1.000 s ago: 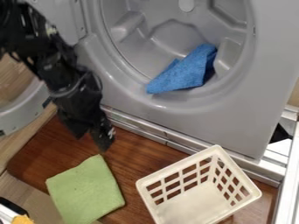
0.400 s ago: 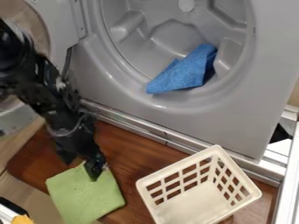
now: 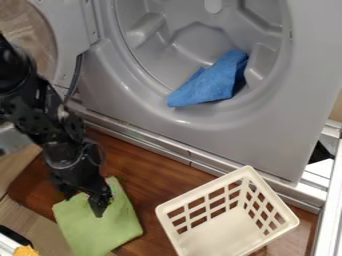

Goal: Move the green cloth to the upper side of the table

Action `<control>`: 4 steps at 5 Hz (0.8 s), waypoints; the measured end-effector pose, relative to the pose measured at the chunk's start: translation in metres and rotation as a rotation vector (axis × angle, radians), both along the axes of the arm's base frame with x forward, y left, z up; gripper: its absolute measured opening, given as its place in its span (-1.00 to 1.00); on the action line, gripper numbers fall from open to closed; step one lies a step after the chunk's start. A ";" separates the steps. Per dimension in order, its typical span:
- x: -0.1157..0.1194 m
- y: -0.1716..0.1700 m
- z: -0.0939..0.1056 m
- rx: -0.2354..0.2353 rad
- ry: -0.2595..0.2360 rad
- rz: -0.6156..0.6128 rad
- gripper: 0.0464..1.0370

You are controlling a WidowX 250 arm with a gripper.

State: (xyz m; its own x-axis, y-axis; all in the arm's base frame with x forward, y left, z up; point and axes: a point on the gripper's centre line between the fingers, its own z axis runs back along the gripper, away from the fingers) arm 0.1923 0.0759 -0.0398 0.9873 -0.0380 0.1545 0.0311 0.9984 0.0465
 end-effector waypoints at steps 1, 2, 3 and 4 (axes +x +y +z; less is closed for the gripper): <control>0.000 0.000 -0.012 -0.025 0.025 0.019 0.93; 0.004 -0.001 -0.029 -0.039 0.051 0.008 0.93; 0.007 -0.004 -0.038 -0.045 0.051 0.003 0.92; 0.011 -0.007 -0.040 -0.050 0.040 0.008 0.92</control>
